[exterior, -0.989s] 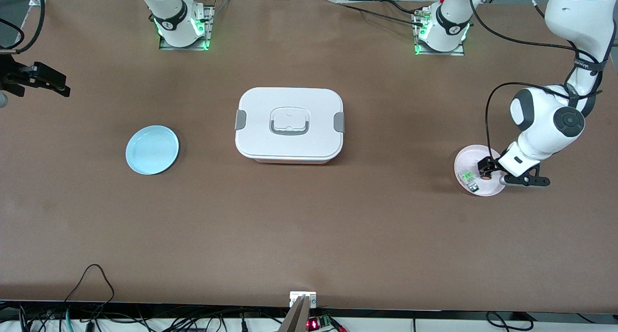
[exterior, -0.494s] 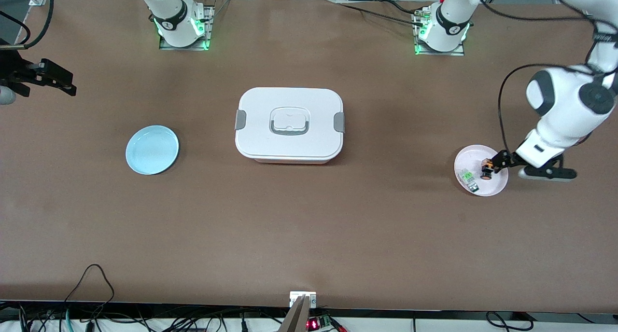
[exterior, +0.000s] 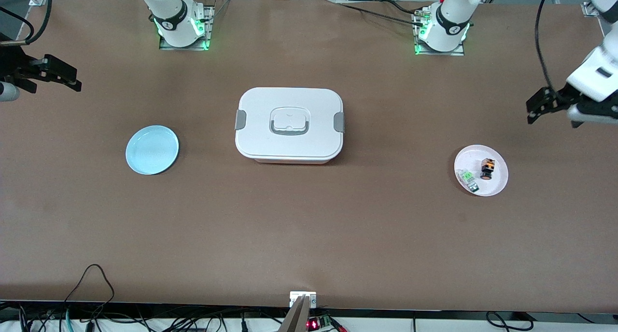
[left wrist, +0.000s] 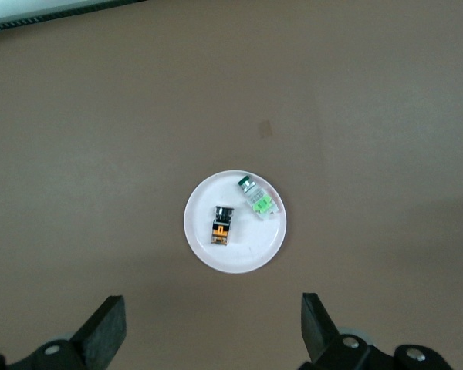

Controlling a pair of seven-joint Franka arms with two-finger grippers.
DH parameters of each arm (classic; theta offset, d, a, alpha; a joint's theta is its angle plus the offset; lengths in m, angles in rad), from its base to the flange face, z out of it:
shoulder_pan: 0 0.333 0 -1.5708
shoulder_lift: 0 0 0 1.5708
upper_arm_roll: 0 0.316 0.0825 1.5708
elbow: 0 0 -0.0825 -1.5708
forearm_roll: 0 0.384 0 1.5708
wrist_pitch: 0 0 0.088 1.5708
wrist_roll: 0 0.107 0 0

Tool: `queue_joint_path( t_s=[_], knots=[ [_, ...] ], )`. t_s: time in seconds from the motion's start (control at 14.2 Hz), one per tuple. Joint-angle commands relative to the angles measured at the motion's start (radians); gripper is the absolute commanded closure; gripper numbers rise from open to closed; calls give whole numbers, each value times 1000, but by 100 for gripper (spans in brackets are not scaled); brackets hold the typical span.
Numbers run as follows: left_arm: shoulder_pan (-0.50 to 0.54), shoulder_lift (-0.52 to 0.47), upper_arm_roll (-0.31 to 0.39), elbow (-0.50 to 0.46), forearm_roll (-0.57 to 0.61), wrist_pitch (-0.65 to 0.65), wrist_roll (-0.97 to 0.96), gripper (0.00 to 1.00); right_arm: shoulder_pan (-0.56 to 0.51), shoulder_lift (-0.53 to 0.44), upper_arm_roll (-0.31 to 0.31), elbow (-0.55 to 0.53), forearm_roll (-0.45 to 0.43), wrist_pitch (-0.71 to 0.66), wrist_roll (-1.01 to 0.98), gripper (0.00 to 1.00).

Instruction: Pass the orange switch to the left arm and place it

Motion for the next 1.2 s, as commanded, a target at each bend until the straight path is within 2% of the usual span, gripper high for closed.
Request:
queue_joint_path(
  t_s=[0.0, 0.28, 0.42, 0.49, 0.78, 0.92, 1.13],
  knots=[
    [-8, 28, -3, 144, 11, -114, 0, 0, -1, -2, 1, 12, 7, -14, 9, 0],
    [-19, 20, -5, 168, -4, -148, -1, 0, -1, 0, 0, 15, 4, -12, 15, 0],
    [-18, 20, 12, 245, -119, -254, -1, 0, -1, -3, 0, 15, 1, 0, 15, 0],
    [-18, 22, 14, 267, -121, -287, 6, 0, -1, -3, 0, 15, -1, 0, 15, 0],
    [-27, 31, 27, 258, -110, -290, 0, 0, -1, -5, -5, 15, -15, 0, 15, 0],
    [-105, 31, 76, 260, -72, -294, 0, 0, -1, -5, -5, 15, -15, 0, 15, 0],
    [-116, 32, 78, 258, -49, -303, -3, 0, -1, -5, -4, 15, -15, 0, 15, 0]
  ],
)
